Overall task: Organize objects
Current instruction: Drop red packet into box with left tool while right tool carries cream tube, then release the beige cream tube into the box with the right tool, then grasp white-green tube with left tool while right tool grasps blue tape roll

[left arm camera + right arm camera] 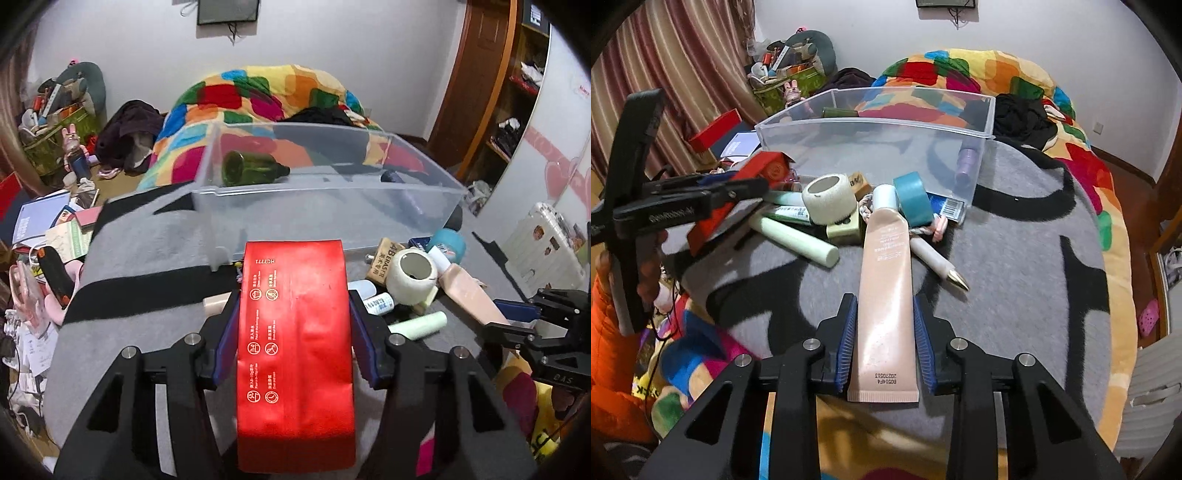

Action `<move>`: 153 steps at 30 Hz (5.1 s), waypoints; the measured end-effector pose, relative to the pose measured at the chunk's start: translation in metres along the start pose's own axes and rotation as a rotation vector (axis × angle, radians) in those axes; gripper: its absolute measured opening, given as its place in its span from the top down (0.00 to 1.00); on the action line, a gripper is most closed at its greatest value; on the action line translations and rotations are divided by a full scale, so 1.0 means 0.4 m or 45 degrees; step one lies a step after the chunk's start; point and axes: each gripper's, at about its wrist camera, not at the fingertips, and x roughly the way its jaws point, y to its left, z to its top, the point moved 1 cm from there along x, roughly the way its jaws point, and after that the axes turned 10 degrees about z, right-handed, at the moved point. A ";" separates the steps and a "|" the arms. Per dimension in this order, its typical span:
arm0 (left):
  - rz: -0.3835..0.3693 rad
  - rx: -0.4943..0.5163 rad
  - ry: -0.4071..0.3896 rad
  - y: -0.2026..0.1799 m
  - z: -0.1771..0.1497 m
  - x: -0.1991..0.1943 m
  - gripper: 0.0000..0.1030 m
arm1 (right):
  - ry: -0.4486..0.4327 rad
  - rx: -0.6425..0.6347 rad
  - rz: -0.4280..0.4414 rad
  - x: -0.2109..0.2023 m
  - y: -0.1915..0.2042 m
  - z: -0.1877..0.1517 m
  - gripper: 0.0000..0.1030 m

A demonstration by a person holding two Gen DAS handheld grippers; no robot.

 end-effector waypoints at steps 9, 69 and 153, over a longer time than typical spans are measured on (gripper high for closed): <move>0.003 -0.013 -0.122 -0.006 0.024 -0.088 0.48 | -0.125 -0.055 0.025 -0.082 0.046 0.025 0.93; 0.098 0.194 -0.018 -0.113 0.322 0.145 0.48 | 0.023 -0.069 -0.077 0.089 0.008 0.068 0.82; -0.113 0.229 0.079 -0.171 -0.096 0.021 0.86 | -0.008 -0.091 -0.041 0.087 -0.026 0.138 0.67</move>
